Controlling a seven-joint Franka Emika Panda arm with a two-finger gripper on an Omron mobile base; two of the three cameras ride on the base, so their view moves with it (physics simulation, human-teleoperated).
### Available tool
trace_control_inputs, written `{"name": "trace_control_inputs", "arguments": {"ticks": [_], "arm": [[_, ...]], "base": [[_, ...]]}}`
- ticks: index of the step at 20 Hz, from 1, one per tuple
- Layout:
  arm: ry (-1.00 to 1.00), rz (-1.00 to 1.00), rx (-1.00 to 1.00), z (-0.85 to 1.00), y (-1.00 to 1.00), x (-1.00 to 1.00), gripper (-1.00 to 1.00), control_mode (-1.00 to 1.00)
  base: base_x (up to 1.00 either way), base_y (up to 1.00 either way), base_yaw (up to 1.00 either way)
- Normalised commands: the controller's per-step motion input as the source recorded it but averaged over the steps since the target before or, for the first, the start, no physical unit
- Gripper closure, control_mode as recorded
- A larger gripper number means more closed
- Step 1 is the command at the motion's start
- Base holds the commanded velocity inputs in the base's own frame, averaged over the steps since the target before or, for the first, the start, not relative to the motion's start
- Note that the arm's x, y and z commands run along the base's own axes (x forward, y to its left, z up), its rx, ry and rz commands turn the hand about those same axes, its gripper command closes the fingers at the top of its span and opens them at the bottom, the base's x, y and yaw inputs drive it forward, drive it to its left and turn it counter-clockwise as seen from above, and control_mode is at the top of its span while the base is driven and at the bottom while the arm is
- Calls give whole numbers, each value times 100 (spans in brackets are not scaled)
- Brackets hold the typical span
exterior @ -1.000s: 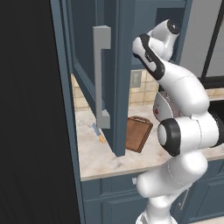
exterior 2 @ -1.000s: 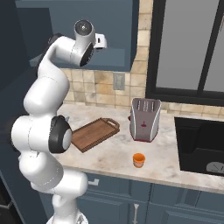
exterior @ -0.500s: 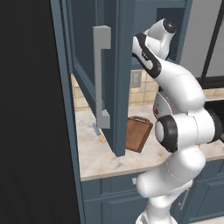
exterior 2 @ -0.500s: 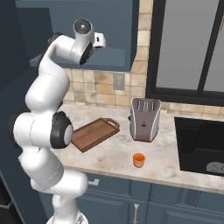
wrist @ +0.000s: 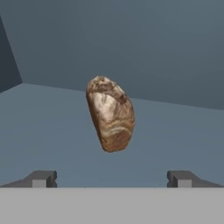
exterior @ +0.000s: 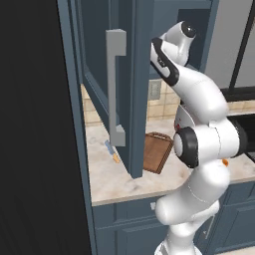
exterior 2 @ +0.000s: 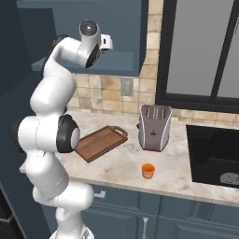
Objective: Pick the bread, place it on the cutting board, pick the jam, place it on the counter, and close the cabinet.
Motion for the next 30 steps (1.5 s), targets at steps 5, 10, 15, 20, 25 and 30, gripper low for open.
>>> {"name": "trace_control_inputs", "arguments": {"ticks": [5,10,15,20,25,30], "arm": [[0,0,0,0,0,25,-100,-100],[0,1,0,0,1,15,-100,-100],[0,2,0,-1,5,10,-100,-100],[0,3,0,-4,4,5,-100,-100],[0,3,0,-3,2,1,-100,-100],[0,3,0,-3,0,3,-100,-100]], "base": [[0,0,0],[0,0,0],[0,0,0],[0,0,0],[0,0,0],[0,0,0]]}}
